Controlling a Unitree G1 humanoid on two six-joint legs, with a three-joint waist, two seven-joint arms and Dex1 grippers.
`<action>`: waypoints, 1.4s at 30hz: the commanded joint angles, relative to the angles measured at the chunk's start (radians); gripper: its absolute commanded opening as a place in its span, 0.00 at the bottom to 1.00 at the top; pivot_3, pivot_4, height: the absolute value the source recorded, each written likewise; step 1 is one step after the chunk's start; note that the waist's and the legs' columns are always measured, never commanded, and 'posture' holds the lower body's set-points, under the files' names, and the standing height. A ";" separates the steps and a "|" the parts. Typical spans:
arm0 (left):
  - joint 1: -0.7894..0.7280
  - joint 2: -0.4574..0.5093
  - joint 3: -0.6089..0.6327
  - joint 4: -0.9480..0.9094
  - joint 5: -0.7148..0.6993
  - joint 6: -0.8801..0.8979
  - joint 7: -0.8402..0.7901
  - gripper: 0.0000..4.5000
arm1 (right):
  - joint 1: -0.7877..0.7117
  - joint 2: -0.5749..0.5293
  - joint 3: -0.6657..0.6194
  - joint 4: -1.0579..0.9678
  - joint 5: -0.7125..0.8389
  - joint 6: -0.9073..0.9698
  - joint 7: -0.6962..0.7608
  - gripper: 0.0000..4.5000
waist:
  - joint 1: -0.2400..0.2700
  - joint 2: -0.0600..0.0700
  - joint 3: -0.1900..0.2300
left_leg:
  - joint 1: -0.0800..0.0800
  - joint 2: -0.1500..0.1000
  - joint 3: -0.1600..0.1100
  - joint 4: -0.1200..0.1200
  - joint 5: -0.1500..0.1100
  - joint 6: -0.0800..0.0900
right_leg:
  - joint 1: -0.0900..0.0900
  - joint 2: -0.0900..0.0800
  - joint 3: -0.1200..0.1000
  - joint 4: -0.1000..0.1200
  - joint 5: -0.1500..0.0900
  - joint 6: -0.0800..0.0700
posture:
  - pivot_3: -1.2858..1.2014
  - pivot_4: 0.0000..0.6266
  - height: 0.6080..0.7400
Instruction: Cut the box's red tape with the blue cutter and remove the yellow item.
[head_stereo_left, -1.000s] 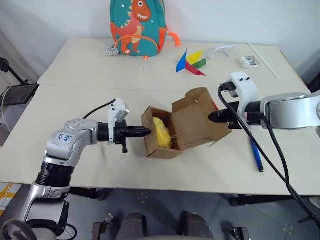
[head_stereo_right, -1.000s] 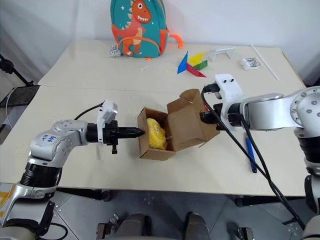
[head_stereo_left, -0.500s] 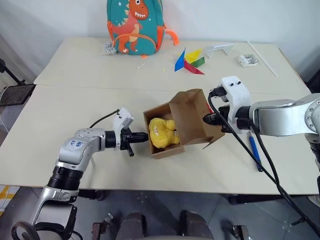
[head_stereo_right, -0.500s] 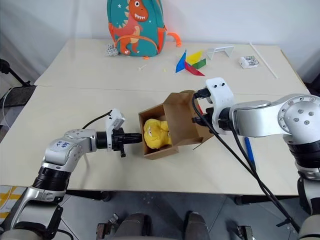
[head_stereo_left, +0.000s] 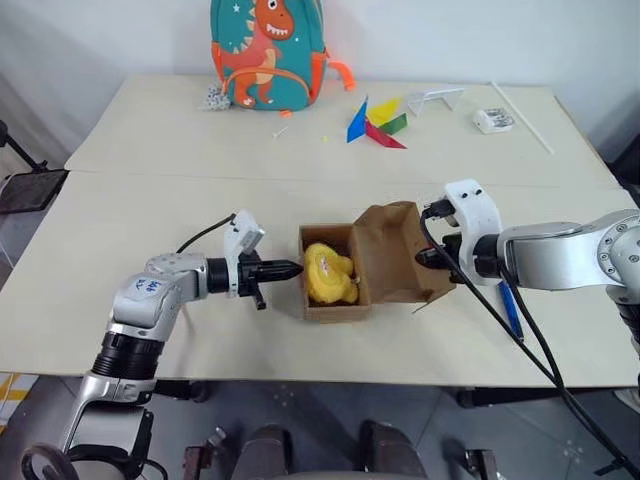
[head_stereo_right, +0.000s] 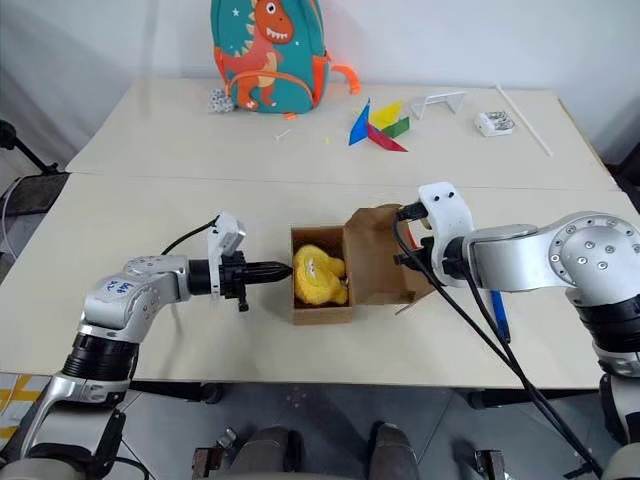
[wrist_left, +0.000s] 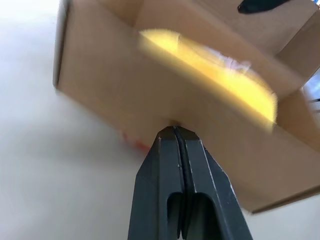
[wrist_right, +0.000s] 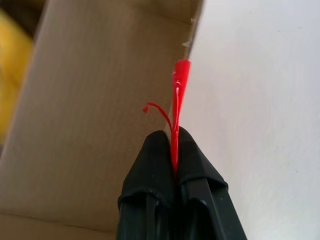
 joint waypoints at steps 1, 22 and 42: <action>-0.008 0.001 0.014 -0.054 -0.024 0.003 -0.005 0.00 | -0.017 0.007 -0.025 -0.008 -0.021 0.020 0.049 0.05 | 0.000 0.000 0.000 | 0.000 0.000 0.000 0.000 0.000 0.000 | 0.000 0.000 0.000 0.000 0.000 0.000 | 0.52 0.24 1.00; 0.050 0.110 0.099 -0.002 -0.015 -0.174 -0.132 0.00 | 0.403 -0.052 -0.635 -0.146 -0.471 -0.238 0.895 1.00 | 0.004 0.000 0.000 | 0.001 0.000 0.001 -0.002 0.000 0.000 | 0.001 0.000 0.000 -0.001 0.000 0.000 | 0.52 0.24 1.00; 0.235 0.424 0.282 0.382 0.059 -0.590 -0.393 0.99 | 0.973 0.221 -0.874 -0.325 -1.025 -0.972 1.756 1.00 | 0.001 0.000 0.000 | 0.006 0.000 0.004 -0.001 -0.001 0.000 | 0.003 0.000 0.001 0.002 0.001 0.001 | 0.52 0.24 1.00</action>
